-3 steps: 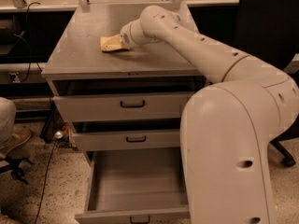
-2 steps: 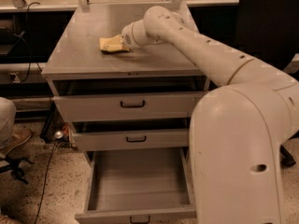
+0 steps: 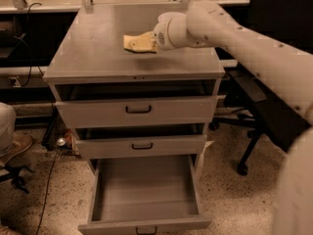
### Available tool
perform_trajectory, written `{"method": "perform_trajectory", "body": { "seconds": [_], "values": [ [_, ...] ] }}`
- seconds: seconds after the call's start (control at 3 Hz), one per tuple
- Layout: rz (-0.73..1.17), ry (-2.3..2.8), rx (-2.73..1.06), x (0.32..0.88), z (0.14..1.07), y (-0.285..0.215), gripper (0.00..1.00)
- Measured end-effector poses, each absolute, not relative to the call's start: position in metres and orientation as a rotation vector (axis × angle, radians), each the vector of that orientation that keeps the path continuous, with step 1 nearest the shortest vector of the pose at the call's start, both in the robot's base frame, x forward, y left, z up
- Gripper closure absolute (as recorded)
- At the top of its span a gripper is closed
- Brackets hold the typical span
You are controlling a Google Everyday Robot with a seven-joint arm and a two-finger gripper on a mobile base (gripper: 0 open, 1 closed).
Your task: Place sponge into bottom drawer
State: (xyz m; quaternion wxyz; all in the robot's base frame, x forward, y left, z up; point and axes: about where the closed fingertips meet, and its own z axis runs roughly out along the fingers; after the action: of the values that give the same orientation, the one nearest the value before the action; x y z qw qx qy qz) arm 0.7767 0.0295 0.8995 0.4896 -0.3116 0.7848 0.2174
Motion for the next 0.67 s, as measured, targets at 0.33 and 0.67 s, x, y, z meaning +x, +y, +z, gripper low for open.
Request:
{"method": "perform_trajectory", "body": {
  "seconds": [0.33, 0.67],
  "values": [
    [0.482, 1.986, -0.748, 0.7123, 0.9232, -0.0133, 1.0],
    [0.482, 1.986, -0.748, 0.7122, 0.9232, -0.0133, 1.0]
  ]
}}
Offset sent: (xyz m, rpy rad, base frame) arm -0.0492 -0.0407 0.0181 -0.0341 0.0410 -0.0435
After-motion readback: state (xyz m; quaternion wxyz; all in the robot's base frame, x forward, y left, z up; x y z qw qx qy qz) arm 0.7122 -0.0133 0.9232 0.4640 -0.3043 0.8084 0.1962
